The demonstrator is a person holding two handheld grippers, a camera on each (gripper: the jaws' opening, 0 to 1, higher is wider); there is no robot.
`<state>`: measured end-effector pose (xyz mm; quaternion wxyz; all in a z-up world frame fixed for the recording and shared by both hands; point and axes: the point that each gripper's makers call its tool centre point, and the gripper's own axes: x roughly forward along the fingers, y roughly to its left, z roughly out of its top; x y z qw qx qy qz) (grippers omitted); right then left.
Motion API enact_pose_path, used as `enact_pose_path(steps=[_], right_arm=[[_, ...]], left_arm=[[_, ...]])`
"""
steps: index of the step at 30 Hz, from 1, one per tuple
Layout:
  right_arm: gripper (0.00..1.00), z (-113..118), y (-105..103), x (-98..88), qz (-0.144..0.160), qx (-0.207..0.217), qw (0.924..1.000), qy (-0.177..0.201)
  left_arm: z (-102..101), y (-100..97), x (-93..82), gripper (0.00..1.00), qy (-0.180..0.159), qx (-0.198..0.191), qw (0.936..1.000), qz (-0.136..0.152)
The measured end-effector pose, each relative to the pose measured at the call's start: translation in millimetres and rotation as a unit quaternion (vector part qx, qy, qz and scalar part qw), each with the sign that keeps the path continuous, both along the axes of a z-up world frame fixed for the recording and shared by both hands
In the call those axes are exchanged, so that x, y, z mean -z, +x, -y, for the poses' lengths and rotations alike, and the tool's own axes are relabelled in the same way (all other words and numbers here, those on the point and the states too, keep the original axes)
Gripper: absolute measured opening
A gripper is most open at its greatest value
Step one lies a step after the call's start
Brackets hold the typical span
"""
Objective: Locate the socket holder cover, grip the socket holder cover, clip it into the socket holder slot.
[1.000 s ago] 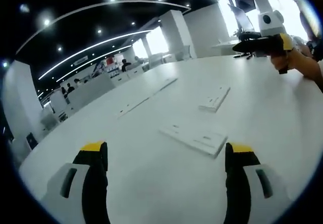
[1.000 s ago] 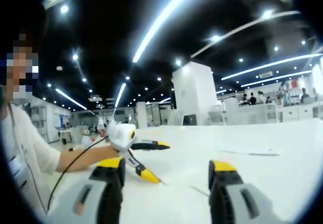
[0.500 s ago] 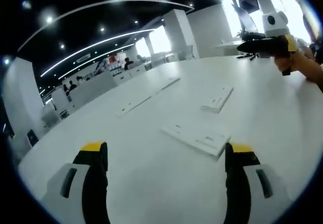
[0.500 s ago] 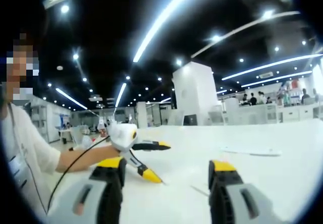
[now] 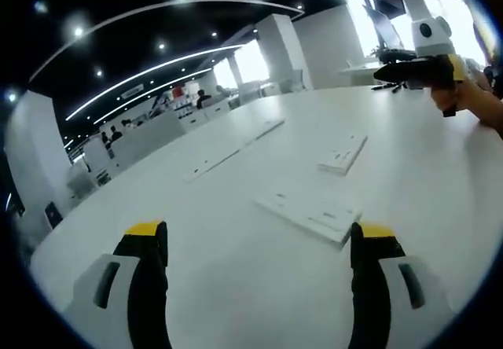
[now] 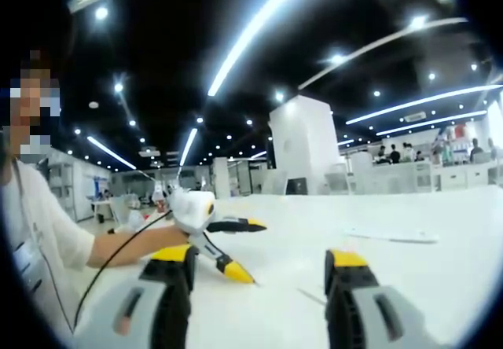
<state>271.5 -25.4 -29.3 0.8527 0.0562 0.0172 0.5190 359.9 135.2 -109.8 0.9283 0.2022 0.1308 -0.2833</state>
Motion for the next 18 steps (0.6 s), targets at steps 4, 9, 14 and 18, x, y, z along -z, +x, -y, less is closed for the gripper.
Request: enact_pose_path(steps=[4, 9, 14, 18], right_arm=[[0.67, 0.5, 0.5, -0.1, 0.000, 0.000, 1.0000, 0.000], [0.67, 1.2, 1.9, -0.5, 0.001, 0.001, 1.0000, -0.001], [0.68, 0.8, 2.1, 0.2, 0.001, 0.000, 1.0000, -0.003], [0.68, 1.0, 2.7, 0.8, 0.000, 0.001, 1.0000, -0.004]], left_arm=[[0.0, 0.7, 0.1, 0.95, 0.000, -0.002, 1.0000, 0.000], [0.6, 1.4, 0.4, 0.94, -0.001, -0.001, 1.0000, 0.000], [1.5, 1.6, 0.7, 0.95, -0.001, -0.001, 1.0000, 0.001], [1.4, 2.2, 0.6, 0.95, 0.000, -0.003, 1.0000, 0.001]])
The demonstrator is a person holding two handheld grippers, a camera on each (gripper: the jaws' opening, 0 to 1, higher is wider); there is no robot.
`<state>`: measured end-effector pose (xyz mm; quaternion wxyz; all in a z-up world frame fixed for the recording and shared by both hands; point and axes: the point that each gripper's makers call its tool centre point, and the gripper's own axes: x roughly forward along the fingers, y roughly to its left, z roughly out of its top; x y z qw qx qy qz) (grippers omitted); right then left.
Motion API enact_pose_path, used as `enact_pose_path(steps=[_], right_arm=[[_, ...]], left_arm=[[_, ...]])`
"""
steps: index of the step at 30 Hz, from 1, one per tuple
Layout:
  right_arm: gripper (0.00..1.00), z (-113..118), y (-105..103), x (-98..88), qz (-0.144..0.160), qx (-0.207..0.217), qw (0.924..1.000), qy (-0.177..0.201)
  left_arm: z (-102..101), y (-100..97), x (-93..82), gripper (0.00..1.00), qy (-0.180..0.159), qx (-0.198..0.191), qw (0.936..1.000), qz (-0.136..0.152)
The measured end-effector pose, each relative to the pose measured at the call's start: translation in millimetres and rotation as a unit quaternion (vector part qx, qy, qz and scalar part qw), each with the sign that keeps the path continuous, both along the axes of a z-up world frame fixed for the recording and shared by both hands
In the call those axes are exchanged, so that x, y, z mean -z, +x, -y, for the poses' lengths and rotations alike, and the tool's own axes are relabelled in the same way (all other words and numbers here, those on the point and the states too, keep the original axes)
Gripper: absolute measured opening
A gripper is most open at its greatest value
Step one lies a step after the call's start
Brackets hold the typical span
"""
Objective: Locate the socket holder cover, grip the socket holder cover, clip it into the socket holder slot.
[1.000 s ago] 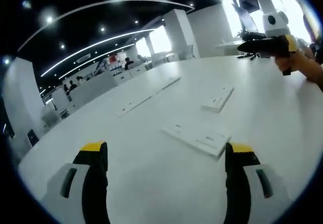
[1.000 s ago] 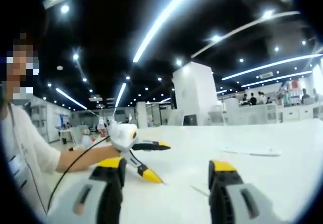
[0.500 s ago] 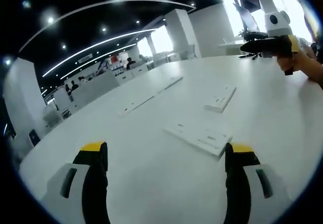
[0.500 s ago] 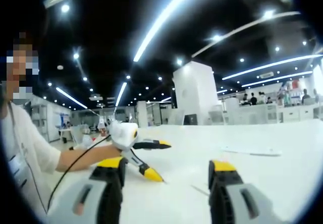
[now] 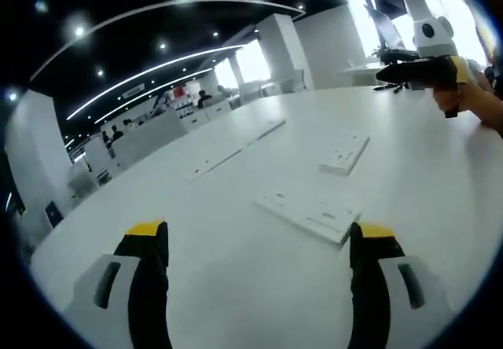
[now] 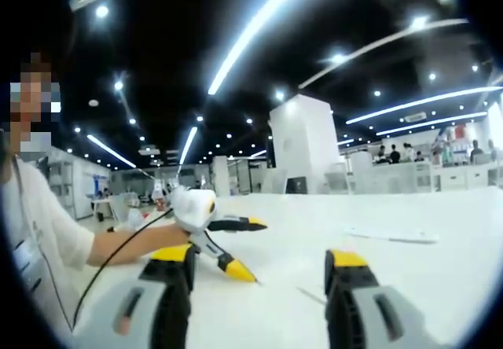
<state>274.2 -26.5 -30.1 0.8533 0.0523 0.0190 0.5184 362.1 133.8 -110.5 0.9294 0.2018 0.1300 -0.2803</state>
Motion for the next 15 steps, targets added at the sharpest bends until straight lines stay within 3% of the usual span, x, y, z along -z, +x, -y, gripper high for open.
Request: enact_pose_path(steps=[15], right_arm=[[0.68, -2.6, -2.1, 2.1, 0.002, -0.003, 1.0000, -0.007]], left_arm=[[-1.7, 2.1, 1.0, 0.95, -0.003, -0.008, 0.9999, -0.010]])
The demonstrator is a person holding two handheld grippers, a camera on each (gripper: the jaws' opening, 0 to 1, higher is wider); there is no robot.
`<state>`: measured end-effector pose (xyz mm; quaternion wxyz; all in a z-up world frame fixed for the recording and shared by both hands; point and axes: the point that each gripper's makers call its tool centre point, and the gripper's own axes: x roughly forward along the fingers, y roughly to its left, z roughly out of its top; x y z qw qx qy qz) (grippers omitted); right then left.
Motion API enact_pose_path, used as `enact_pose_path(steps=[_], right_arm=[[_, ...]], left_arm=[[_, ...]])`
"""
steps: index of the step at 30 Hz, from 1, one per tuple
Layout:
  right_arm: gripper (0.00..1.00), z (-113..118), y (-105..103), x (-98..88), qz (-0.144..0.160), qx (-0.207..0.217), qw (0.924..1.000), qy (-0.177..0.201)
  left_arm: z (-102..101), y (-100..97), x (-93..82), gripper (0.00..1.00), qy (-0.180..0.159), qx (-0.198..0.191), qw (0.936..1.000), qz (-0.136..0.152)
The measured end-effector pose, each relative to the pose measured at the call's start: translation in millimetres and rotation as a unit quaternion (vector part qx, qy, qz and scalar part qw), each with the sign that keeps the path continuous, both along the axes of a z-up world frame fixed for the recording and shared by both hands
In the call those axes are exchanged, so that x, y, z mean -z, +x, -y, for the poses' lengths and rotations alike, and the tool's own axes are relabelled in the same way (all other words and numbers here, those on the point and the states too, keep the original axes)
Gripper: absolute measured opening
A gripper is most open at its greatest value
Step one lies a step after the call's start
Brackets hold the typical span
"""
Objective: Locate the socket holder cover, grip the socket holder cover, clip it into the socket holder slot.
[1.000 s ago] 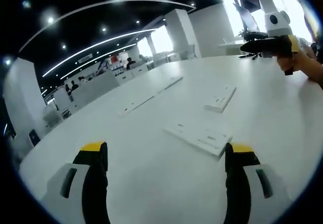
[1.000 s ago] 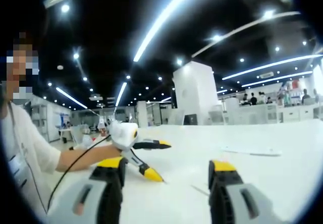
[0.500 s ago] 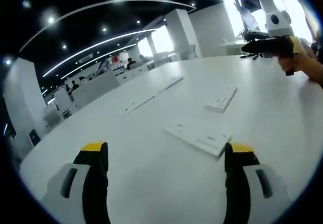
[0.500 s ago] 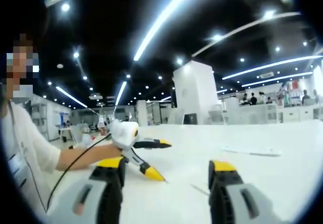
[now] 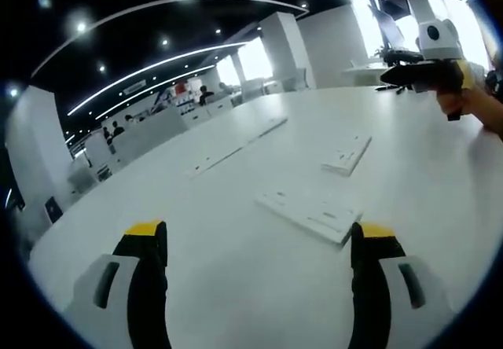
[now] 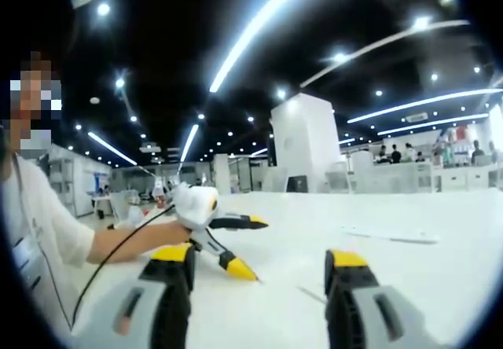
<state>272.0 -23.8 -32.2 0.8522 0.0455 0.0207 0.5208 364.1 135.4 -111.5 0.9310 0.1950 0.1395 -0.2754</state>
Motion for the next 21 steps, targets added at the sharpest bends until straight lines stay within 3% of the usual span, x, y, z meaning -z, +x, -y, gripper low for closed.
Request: enact_pose_path(steps=[16, 21], right_arm=[[0.70, 1, 1, 0.3, -0.001, 0.005, 1.0000, 0.000], [0.77, 11, 20, 31.9, -0.043, 0.049, 0.9963, -0.057]], left_arm=[[3, -3.7, 2.4, 0.95, -0.004, 0.007, 0.9999, -0.013], [6, -8.3, -3.0, 0.95, -0.012, 0.015, 0.9997, -0.012]])
